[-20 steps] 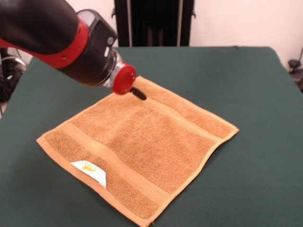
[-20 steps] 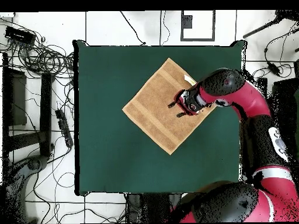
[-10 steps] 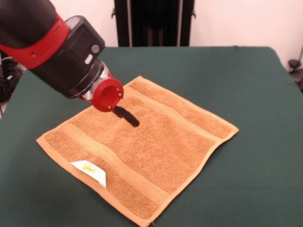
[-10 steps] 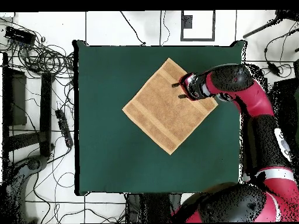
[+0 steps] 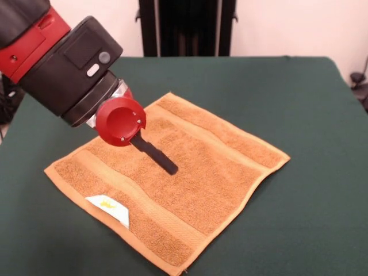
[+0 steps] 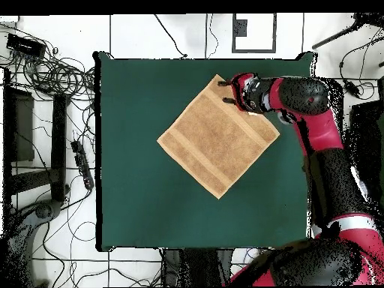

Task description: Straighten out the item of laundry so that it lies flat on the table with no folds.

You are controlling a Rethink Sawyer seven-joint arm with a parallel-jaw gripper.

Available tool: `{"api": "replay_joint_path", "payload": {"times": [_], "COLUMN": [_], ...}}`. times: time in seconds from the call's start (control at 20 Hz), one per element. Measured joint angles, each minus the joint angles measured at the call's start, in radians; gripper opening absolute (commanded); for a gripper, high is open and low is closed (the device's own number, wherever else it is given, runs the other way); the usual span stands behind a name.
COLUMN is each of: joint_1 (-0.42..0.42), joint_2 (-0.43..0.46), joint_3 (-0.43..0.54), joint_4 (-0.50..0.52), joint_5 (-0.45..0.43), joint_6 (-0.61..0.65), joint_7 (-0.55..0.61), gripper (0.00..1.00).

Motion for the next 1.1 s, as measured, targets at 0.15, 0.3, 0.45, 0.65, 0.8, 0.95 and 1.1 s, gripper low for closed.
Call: {"api": "replay_joint_path", "payload": {"times": [0.15, 0.3, 0.45, 0.65, 0.8, 0.95, 1.1], "joint_1": [-0.019, -0.039, -0.048, -0.040, -0.026, -0.001, 0.021], "joint_2": [0.002, 0.003, 0.004, 0.007, 0.012, 0.024, 0.042], "joint_3": [0.053, 0.113, 0.156, 0.166, 0.166, 0.166, 0.165], "joint_4": [0.028, 0.062, 0.089, 0.096, 0.096, 0.096, 0.096], "joint_5": [0.037, 0.061, 0.063, 0.061, 0.057, 0.042, 0.028], "joint_6": [-0.061, -0.128, -0.167, -0.172, -0.172, -0.172, -0.172], "joint_7": [0.000, 0.000, 0.000, 0.000, 0.000, 0.000, 0.000], "gripper": [1.00, 1.00, 1.00, 1.00, 1.00, 1.00, 1.00]}}
